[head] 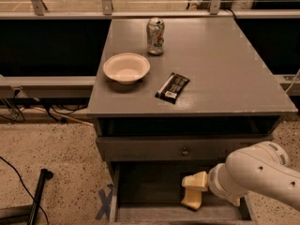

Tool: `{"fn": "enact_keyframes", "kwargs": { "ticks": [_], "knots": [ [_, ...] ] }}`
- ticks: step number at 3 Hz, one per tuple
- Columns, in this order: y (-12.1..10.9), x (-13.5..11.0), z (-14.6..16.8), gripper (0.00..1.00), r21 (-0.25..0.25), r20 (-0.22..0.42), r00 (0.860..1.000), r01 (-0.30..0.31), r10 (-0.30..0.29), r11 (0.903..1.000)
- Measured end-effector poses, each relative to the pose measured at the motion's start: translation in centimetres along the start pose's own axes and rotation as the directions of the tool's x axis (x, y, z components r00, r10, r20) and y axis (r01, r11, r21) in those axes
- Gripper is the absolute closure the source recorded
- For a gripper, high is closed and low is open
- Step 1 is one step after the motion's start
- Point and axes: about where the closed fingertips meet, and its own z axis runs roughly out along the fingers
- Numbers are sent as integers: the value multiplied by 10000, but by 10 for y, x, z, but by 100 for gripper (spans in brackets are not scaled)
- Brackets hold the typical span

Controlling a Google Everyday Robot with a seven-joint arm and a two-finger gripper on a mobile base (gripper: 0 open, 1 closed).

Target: Pick sponge from middle drawer and place on counter

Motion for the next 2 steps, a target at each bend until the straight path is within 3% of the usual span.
{"fn": "enact_keyframes", "kwargs": {
  "ticks": [2],
  "knots": [
    [0, 7, 15, 0, -325, -32, 9994, 338, -339, 9989]
  ]
}}
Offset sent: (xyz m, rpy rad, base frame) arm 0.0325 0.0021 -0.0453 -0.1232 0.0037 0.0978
